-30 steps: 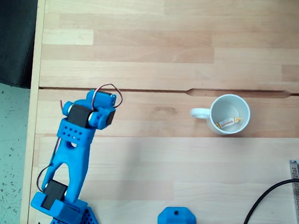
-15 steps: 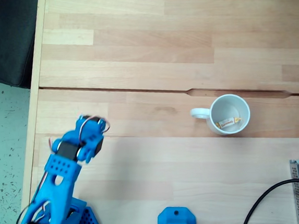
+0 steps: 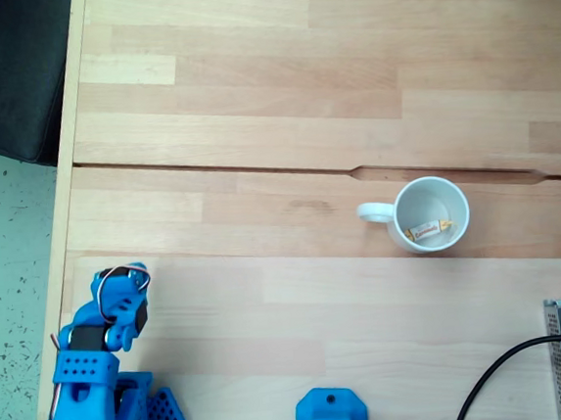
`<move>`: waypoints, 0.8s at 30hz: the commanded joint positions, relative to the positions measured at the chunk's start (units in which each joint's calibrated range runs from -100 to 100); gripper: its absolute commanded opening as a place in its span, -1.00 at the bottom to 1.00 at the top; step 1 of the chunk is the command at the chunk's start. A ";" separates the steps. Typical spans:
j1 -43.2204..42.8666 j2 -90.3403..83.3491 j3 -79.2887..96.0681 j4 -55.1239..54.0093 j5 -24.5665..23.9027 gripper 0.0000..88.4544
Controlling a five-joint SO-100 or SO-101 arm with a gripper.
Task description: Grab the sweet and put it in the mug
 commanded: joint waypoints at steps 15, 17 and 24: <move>-9.80 -11.05 10.73 8.89 26.62 -1.00; -9.80 -11.05 12.96 8.81 30.77 -1.00; -9.65 -11.05 14.84 9.13 37.85 -1.00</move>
